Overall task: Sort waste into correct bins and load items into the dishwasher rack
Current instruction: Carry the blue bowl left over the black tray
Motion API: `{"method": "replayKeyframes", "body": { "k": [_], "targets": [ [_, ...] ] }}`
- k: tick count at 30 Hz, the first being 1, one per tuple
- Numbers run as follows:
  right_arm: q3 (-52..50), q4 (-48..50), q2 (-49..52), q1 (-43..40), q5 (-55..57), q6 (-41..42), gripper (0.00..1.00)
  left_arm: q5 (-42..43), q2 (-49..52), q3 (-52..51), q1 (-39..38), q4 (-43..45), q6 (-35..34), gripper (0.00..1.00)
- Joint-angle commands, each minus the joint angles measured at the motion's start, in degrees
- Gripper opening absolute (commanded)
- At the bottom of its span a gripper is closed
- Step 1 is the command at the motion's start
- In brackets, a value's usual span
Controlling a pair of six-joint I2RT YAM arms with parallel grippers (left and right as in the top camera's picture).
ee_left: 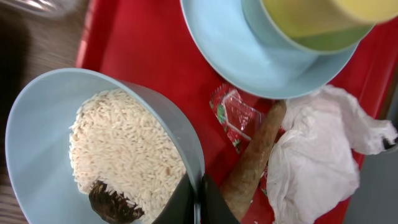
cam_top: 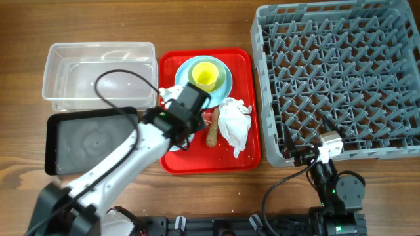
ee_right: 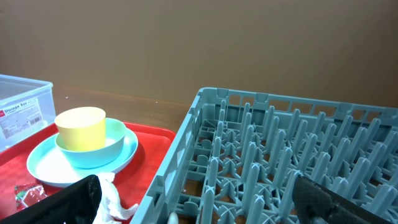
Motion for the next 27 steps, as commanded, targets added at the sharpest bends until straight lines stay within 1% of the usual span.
{"method": "replayKeyframes", "body": {
  "k": [1,3,6,7,10,12,17,19,22,24,27],
  "targets": [
    [-0.07,0.33,-0.07,0.35,0.07,0.7,1.0,1.2,-7.8,-0.46,4.79,-1.55,3.93,0.04],
    [-0.07,0.33,-0.07,0.35,0.07,0.68,1.0,1.18,-11.91,-0.46,6.99,-2.86,4.0,0.04],
    [-0.07,0.33,-0.07,0.35,0.07,0.7,1.0,1.16,-16.74,-0.46,10.21,-3.82,6.99,0.04],
    [-0.07,0.33,-0.07,0.35,0.07,0.68,1.0,1.18,-18.29,-0.46,11.8,-4.44,6.99,0.04],
    [-0.07,0.35,-0.07,0.35,0.07,0.68,1.0,1.4,-21.53,-0.46,17.0,-5.9,11.56,0.04],
    [-0.07,0.35,-0.07,0.35,0.07,0.68,1.0,1.46,-22.23,-0.46,21.14,-7.06,13.35,0.04],
    [-0.07,0.35,-0.07,0.35,0.07,0.7,1.0,4.31,-20.79,-0.48,30.8,-9.25,18.51,0.04],
    [-0.07,0.33,-0.07,0.35,0.07,0.68,1.0,6.51,-19.37,-0.48,34.6,-10.19,19.67,0.04],
    [-0.07,0.33,-0.07,0.35,0.07,0.68,1.0,10.97,-16.24,-0.59,38.62,-10.67,23.54,0.04],
    [-0.07,0.35,-0.07,0.35,0.07,0.68,1.0,13.14,-13.09,-0.96,39.91,-10.45,25.97,0.04],
    [-0.07,0.33,-0.07,0.35,0.07,0.7,1.0,13.22,-8.76,-0.96,39.91,-10.01,28.0,0.04]
  ]
}}
